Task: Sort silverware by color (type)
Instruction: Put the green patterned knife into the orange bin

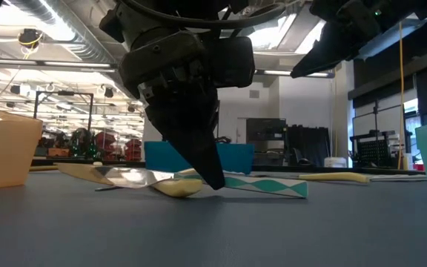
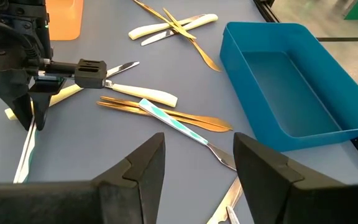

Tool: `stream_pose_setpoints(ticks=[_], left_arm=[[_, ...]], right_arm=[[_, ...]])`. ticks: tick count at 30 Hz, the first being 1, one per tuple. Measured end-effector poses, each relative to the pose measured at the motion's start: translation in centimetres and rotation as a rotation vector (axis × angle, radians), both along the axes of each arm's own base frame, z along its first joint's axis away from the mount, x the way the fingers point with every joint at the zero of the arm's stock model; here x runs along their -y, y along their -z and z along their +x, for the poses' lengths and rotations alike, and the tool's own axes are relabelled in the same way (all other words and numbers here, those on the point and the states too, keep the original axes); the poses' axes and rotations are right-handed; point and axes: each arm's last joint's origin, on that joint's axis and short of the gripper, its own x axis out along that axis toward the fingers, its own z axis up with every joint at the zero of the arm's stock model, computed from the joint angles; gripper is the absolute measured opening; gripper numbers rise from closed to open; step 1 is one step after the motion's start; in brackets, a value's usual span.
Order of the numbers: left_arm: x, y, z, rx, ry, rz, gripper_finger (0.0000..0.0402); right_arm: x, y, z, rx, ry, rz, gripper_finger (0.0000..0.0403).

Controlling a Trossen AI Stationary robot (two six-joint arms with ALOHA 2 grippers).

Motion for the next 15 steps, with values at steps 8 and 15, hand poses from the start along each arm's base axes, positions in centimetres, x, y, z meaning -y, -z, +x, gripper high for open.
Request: stream_pose_setpoints(ticks=[8, 15], left_arm=[[-0.1, -0.5, 0.1, 0.02, -0.004, -0.006, 0.0026], [-1.1, -2.4, 0.0, 0.061, -0.025, -0.02, 0.0025]], right_arm=[[0.0, 0.0, 0.0, 0.0, 0.0, 0.0, 0.0179], [0.0, 0.0, 0.0, 0.0, 0.0, 0.0, 0.0179]])
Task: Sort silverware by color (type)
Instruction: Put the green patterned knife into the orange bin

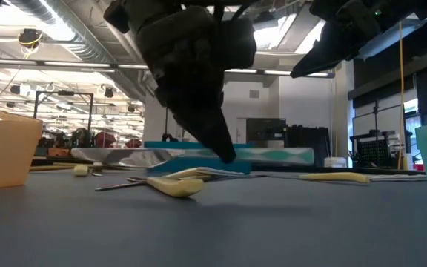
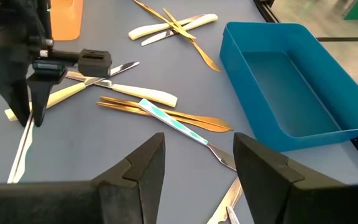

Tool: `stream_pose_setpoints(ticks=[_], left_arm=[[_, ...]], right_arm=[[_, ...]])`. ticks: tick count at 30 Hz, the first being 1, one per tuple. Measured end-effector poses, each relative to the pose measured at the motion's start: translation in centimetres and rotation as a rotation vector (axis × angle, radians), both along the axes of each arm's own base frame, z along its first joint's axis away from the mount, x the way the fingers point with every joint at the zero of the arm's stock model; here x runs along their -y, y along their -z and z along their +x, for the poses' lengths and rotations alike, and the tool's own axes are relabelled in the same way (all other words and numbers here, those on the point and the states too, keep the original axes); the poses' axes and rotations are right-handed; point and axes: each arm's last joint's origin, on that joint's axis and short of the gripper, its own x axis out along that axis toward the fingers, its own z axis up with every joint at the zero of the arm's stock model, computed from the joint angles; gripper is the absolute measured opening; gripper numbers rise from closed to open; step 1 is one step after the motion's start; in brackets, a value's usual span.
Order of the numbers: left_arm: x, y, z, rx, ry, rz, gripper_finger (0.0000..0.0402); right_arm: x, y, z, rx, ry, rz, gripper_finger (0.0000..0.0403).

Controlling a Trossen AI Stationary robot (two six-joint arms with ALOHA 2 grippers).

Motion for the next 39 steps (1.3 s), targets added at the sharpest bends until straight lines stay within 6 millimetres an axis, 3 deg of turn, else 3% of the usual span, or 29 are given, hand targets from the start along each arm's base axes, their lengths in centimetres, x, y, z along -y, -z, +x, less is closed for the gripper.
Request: stream_pose_setpoints(ticks=[14, 23, 28, 36, 39], left_arm=[[-1.6, -5.9, -1.4, 0.109, -0.044, -0.043, 0.0026], [-1.4, -10.6, -4.9, 0.102, -0.198, -0.132, 0.0025], [0.2, -11.9, -7.6, 0.04, -0.328, -0.156, 0.0024], [4.3, -11.3, -11.5, -0.123, -0.502, -0.159, 0.0025], [5.8, -11.1, -12.8, -0.112, -0.559, -0.133, 0.0024]], right_arm=[[0.0, 0.0, 0.0, 0.001, 0.0, 0.0, 0.0179], [0.0, 0.0, 0.0, 0.001, 0.0, 0.0, 0.0179], [0.0, 0.0, 0.0, 0.001, 0.0, 0.0, 0.0179], [0.0, 0.0, 0.0, 0.0, 0.0, 0.0, 0.0179], [0.0, 0.0, 0.0, 0.001, 0.0, 0.0, 0.0179]])
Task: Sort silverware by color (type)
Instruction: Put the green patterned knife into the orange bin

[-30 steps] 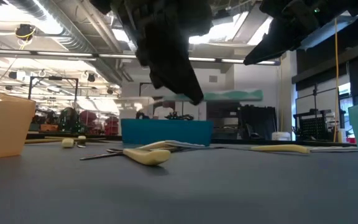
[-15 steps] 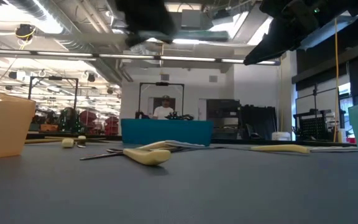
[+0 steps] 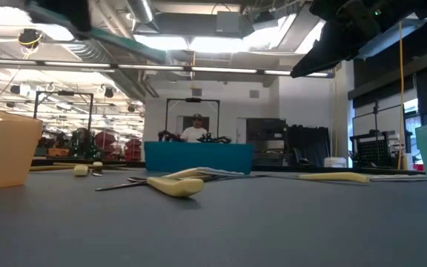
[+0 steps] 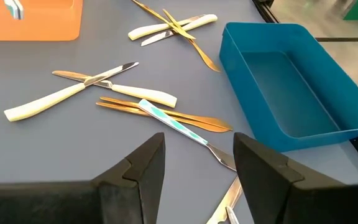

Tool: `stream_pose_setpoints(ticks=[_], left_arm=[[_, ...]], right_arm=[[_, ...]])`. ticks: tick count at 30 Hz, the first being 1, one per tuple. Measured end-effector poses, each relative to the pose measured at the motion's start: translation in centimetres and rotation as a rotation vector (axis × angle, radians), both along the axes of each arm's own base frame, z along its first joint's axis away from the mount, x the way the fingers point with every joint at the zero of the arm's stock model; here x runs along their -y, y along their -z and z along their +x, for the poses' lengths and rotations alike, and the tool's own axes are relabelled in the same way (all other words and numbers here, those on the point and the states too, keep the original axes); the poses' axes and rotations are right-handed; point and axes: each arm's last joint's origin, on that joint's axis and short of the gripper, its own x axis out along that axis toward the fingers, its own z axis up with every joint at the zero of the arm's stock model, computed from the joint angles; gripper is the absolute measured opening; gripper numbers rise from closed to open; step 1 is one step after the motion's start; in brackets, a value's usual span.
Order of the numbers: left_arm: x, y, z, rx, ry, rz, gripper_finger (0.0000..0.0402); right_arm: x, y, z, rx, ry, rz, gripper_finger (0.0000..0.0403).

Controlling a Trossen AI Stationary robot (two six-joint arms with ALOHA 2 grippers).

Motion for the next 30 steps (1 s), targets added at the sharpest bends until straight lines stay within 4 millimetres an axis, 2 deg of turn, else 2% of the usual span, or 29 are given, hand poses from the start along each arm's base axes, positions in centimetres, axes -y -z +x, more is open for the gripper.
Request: stream_pose_setpoints(ticks=[9, 15, 24, 30], left_arm=[[3.5, 0.5, -4.0, 0.021, -0.176, 0.052, 0.0025], [4.8, 1.4, -6.0, 0.003, -0.225, 0.038, 0.0025], [5.2, 4.9, -8.9, -0.066, -0.345, 0.019, 0.0026], [5.1, 6.1, -9.8, -0.089, -0.418, 0.0, 0.0026]], right_arm=[[0.0, 0.0, 0.0, 0.0, 0.0, 0.0, 0.0179], [0.0, 0.0, 0.0, 0.0, 0.0, 0.0, 0.0179], [0.0, 0.0, 0.0, 0.0, 0.0, 0.0, 0.0179], [0.0, 0.0, 0.0, -0.001, 0.0, 0.0, 0.0179]])
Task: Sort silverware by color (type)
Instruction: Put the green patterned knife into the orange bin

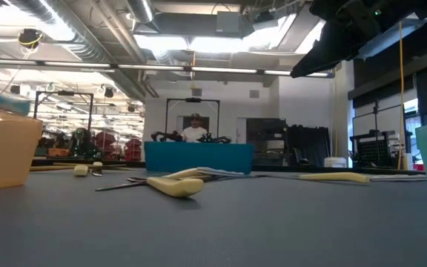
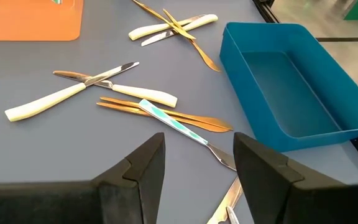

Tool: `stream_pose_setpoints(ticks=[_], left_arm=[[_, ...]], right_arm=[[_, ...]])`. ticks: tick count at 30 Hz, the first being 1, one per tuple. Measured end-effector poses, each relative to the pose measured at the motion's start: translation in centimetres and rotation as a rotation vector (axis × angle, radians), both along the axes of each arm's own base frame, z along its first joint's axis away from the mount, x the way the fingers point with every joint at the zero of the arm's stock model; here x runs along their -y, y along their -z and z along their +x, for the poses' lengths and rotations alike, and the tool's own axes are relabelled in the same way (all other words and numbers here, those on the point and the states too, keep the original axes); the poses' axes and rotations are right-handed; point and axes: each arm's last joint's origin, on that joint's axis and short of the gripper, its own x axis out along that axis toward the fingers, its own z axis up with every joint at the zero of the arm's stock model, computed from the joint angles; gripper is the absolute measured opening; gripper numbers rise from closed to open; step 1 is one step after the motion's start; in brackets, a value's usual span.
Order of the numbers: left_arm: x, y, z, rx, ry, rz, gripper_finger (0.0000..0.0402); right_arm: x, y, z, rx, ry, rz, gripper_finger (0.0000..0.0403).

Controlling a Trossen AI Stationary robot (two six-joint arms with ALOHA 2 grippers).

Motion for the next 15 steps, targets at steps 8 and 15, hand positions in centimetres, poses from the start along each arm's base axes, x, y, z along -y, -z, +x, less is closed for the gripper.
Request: stream_pose_setpoints(ticks=[8, 15], left_arm=[[-0.4, 2.5, -0.5, -0.056, -0.003, -0.06, 0.0026], [-0.8, 4.0, -0.8, -0.05, -0.003, -0.069, 0.0026]], right_arm=[[0.0, 0.0, 0.0, 0.0, 0.0, 0.0, 0.0179], [0.0, 0.0, 0.0, 0.0, 0.0, 0.0, 0.0179]])
